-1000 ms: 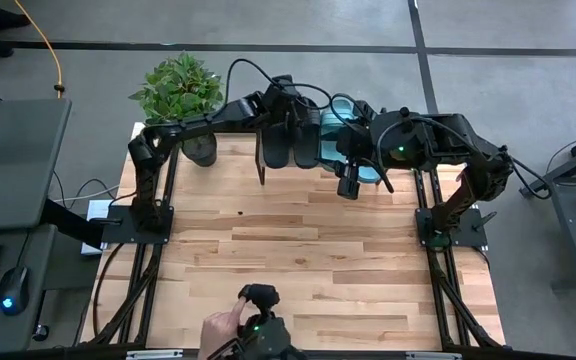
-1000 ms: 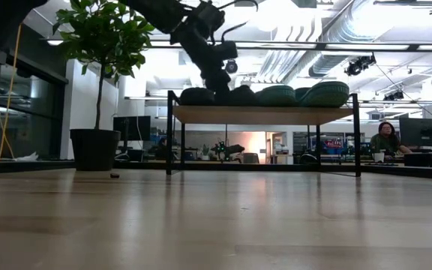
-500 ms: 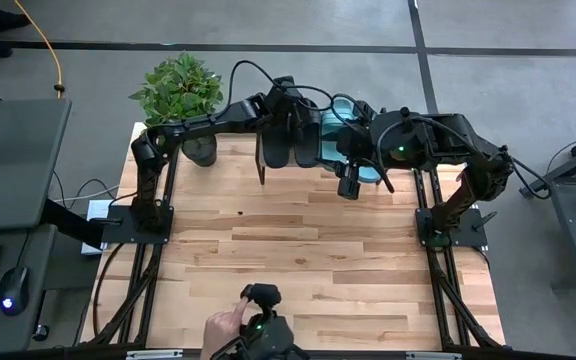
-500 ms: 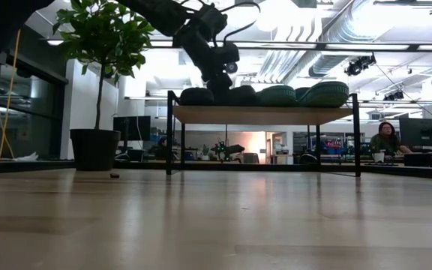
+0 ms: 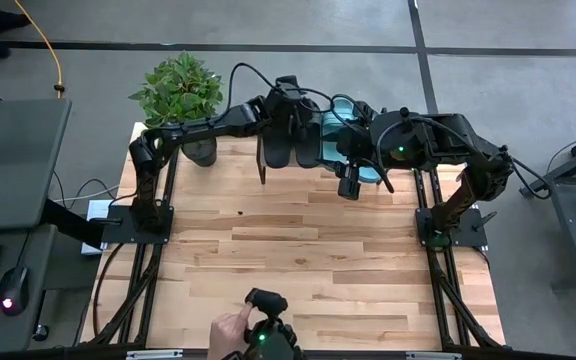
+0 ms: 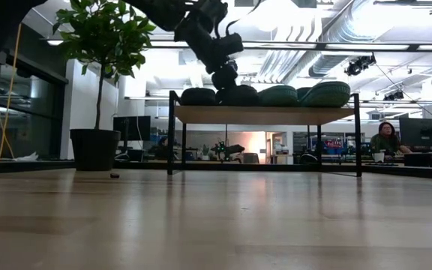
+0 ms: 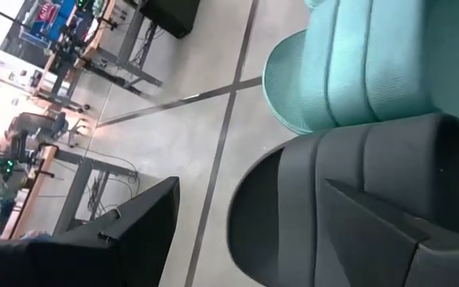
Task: Pick and place slides into the shelf
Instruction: Put the black slide on the shelf, then return to Home Position
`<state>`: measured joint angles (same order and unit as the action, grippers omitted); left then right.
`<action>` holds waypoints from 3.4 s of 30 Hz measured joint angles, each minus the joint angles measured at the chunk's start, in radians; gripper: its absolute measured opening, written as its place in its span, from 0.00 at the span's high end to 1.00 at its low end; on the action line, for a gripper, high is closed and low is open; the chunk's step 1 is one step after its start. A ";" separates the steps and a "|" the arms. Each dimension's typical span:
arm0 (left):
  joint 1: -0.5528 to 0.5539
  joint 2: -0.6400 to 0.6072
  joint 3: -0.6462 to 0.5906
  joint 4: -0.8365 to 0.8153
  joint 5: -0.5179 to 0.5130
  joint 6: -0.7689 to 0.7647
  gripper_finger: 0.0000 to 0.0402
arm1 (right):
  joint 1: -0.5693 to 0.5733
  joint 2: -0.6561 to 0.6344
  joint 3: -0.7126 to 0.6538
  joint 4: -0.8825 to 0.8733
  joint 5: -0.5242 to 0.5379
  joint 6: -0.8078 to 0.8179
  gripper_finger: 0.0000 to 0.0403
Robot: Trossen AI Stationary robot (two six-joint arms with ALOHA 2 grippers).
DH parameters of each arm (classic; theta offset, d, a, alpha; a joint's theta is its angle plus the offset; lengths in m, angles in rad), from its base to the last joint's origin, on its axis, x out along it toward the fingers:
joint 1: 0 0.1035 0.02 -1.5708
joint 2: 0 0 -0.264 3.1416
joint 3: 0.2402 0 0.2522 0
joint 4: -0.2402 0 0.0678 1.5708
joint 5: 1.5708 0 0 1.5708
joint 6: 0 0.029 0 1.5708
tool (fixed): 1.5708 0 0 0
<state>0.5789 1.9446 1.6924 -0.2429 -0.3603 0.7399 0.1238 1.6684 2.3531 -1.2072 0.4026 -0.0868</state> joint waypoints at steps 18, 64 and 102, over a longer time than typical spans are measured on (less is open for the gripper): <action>-0.066 -0.003 0.003 0.047 0.005 -0.002 0.29 | 0.000 0.000 0.000 0.000 0.001 0.005 0.50; -0.043 0.067 0.005 -0.110 0.072 -0.093 0.29 | 0.000 0.000 0.000 0.007 -0.014 0.008 0.50; -0.184 -0.332 0.004 -0.187 0.383 -0.300 0.29 | 0.000 -0.105 0.000 0.084 -0.135 -0.048 0.50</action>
<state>0.3945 1.6125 1.6966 -0.4303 0.0228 0.4397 0.1238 1.5637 2.3535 -1.1229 0.2676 -0.1350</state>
